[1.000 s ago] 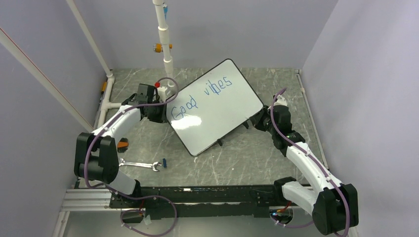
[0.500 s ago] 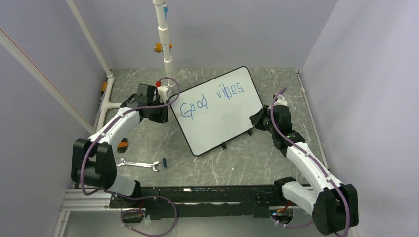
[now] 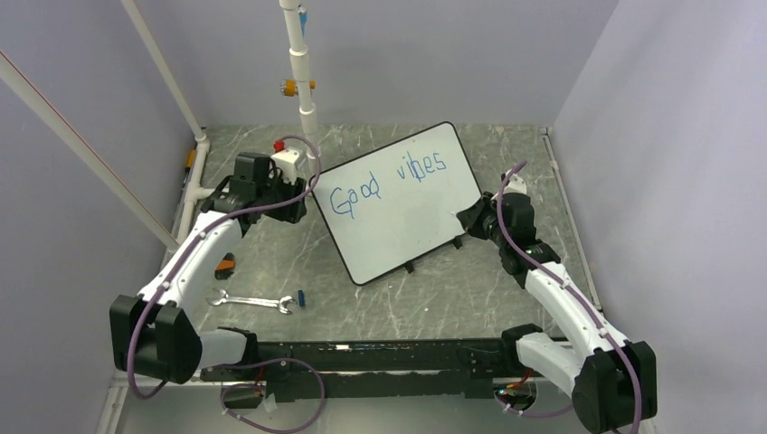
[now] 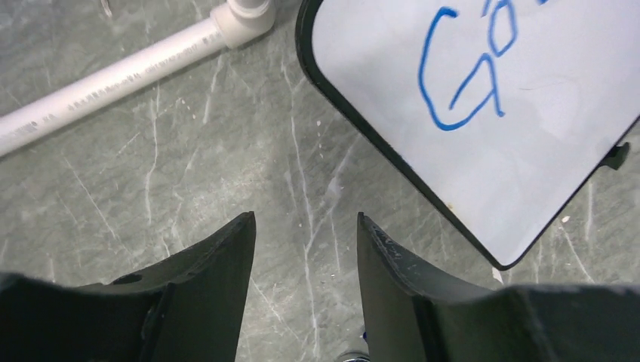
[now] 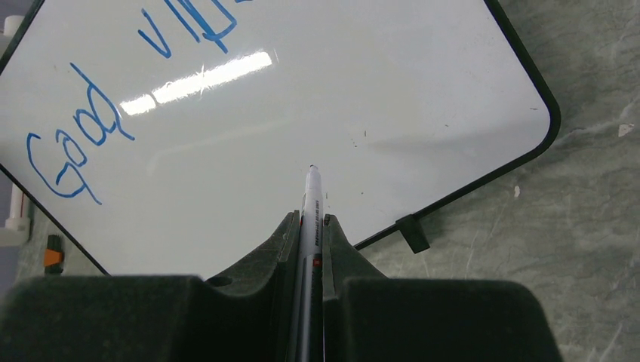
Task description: Write a sentence on the whiteboard
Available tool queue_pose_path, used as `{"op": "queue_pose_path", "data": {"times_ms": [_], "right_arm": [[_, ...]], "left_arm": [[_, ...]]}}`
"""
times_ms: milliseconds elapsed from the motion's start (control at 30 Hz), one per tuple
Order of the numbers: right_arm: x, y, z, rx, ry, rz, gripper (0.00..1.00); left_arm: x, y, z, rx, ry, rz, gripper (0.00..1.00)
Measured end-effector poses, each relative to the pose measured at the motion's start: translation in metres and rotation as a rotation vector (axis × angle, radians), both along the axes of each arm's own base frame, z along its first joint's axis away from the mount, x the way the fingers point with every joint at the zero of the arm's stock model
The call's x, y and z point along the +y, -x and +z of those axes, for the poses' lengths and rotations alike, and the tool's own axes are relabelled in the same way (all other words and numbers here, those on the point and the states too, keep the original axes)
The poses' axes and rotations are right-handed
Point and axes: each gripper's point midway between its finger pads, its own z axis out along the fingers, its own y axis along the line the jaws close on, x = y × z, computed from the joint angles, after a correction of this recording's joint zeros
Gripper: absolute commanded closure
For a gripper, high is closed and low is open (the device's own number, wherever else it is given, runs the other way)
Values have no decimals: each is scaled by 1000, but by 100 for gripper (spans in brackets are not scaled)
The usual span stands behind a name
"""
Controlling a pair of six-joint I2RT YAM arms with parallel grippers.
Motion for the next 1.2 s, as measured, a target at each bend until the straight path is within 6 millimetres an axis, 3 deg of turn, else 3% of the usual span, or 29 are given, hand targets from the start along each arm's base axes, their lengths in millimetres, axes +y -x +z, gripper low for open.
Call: {"op": "queue_pose_path", "data": {"times_ms": [167,267,400,500,600,900,1033,1200], "right_arm": [[0,3,1,1,0,4,100],[0,6,2,6,0,10,100],[1,8,10,-15,-3,20,100],[2,9,20,-41,-11,29,100],[4,12,29,-58,-20,41,100],[11,28,47,-89,-54,100,100],[14,36,61,-120,-70,123,100],[16,43,69,-140,-82,144,100]], "left_arm": [[-12,2,32,-65,59,-59,36],[-28,-4,65,-128,106,-115,33],[-62,-13,110,-208,152,-217,27],[-90,-26,127,-227,166,-289,20],[-113,-42,125,-202,158,-337,18],[-158,-98,72,-46,143,-380,18],[-170,-120,56,-13,150,-392,17],[-177,-131,44,14,154,-394,19]]}}
